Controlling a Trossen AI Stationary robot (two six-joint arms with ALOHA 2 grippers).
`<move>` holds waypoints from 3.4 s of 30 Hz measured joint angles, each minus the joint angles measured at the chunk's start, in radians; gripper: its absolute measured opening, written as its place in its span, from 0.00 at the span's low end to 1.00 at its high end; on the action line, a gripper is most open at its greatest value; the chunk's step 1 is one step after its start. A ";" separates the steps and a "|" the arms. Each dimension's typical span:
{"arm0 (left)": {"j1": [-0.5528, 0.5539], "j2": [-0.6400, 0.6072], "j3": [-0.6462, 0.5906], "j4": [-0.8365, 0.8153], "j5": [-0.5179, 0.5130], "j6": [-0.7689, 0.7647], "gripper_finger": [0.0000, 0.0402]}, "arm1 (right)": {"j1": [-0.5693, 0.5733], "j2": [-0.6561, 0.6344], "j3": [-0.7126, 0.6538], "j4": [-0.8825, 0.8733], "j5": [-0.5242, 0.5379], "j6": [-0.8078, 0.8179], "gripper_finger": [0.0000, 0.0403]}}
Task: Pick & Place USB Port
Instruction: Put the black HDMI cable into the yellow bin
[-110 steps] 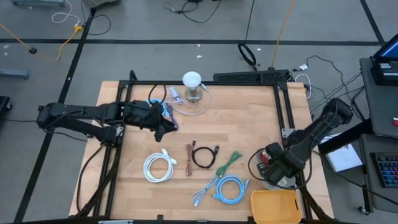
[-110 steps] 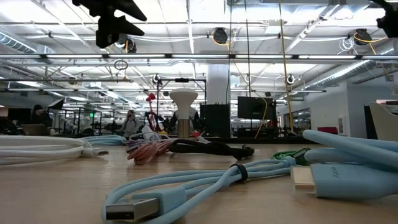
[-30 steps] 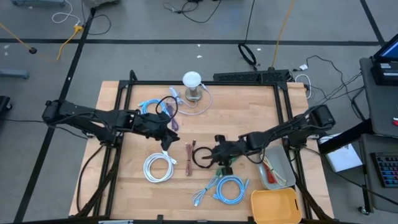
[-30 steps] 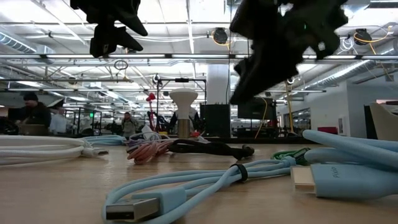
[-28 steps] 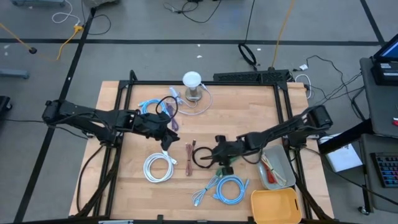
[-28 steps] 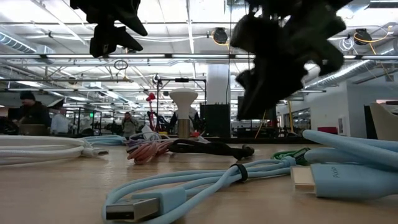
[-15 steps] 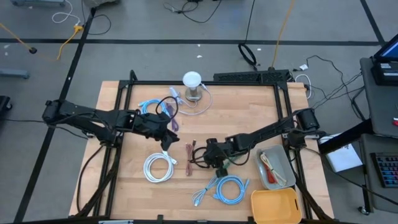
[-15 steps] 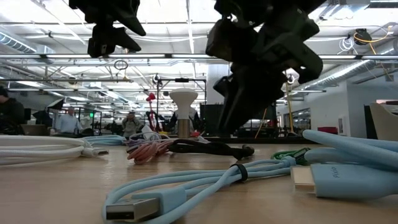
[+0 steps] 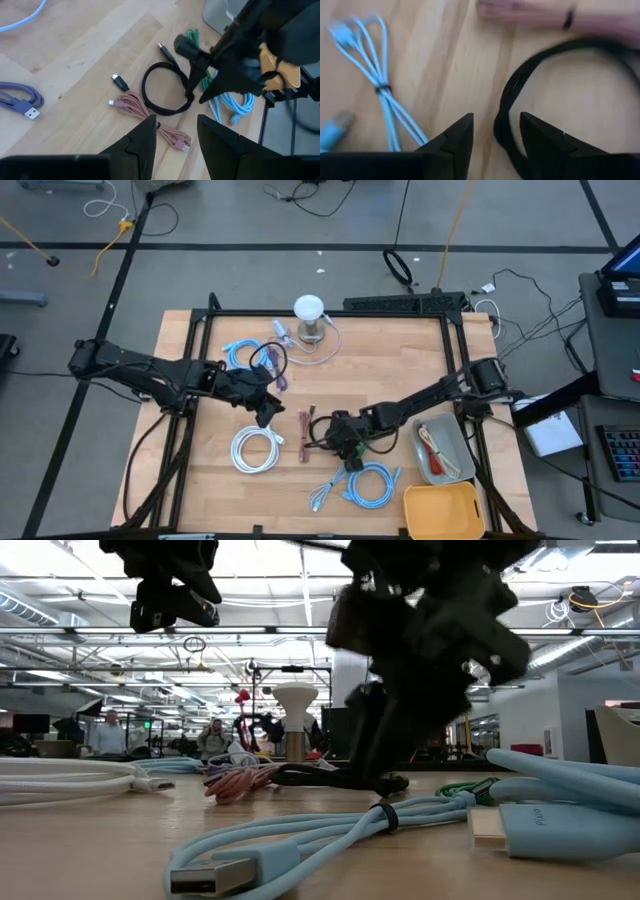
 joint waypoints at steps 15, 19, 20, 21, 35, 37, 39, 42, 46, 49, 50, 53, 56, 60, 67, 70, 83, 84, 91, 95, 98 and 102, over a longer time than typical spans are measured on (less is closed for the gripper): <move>-0.024 0.000 0.000 -0.006 -0.043 -0.018 0.36 | -0.004 0.001 0.001 -0.071 0.135 0.148 0.05; -0.024 0.000 0.000 0.001 -0.050 -0.018 0.36 | -0.009 -0.069 0.040 -0.276 0.234 0.184 0.04; -0.024 0.000 0.000 0.003 -0.052 -0.018 0.36 | -0.009 -0.093 0.060 -0.332 0.236 0.184 0.03; -0.024 0.000 0.000 0.002 -0.054 -0.018 0.36 | -0.007 -0.119 0.081 -0.385 0.234 0.184 0.03; -0.048 0.000 -0.001 0.060 -0.145 -0.088 0.36 | 0.345 -0.443 0.260 -1.071 0.233 0.700 0.03; -0.062 0.000 -0.001 0.081 -0.172 -0.115 0.36 | 0.450 -0.453 0.260 -1.129 0.233 0.848 0.03; -0.076 0.000 -0.001 0.106 -0.205 -0.153 0.36 | 0.559 -0.453 0.260 -1.147 0.247 0.977 0.03; -0.105 0.005 -0.001 0.164 -0.263 -0.209 0.36 | 0.706 -0.439 0.260 -1.144 0.312 1.150 0.03; -0.138 0.035 -0.001 0.245 -0.305 -0.256 0.36 | 0.839 -0.387 0.260 -1.185 0.336 1.264 0.03; -0.163 0.077 -0.001 0.314 -0.315 -0.297 0.36 | 0.914 -0.329 0.260 -1.199 0.335 1.280 0.03; -0.175 0.096 -0.001 0.340 -0.312 -0.308 0.36 | 0.936 -0.309 0.260 -1.189 0.336 1.269 0.03; -0.210 0.163 -0.001 0.437 -0.303 -0.351 0.36 | 0.991 -0.245 0.260 -1.164 0.332 1.253 0.03; -0.242 0.240 -0.001 0.561 -0.302 -0.382 0.36 | 1.030 -0.187 0.260 -1.117 0.312 1.257 0.03; -0.263 0.338 -0.001 0.716 -0.299 -0.412 0.36 | 1.063 -0.147 0.260 -1.076 0.317 1.289 0.03; -0.268 0.427 -0.001 0.820 -0.275 -0.459 0.36 | 1.067 -0.154 0.279 -1.077 0.336 1.290 0.03; -0.268 0.435 -0.001 0.822 -0.276 -0.459 0.36 | 1.067 -0.153 0.350 -1.187 0.433 1.282 0.03; -0.259 0.435 -0.001 0.856 -0.281 -0.458 0.36 | 1.008 -0.120 0.434 -1.057 0.482 0.998 0.03; -0.259 0.435 -0.001 0.864 -0.281 -0.457 0.36 | 1.008 -0.108 0.434 -1.066 0.468 1.011 0.03; -0.269 0.435 -0.001 0.871 -0.282 -0.458 0.36 | 1.049 -0.030 0.433 -1.014 0.380 1.116 0.03; -0.279 0.435 -0.001 0.871 -0.302 -0.459 0.36 | 1.078 -0.010 0.433 -1.037 0.388 1.220 0.03; -0.281 0.435 -0.001 0.870 -0.308 -0.456 0.36 | 1.081 -0.002 0.433 -1.063 0.393 1.228 0.03; -0.280 0.435 -0.001 0.870 -0.310 -0.455 0.36 | 1.073 -0.004 0.432 -1.025 0.417 1.205 0.03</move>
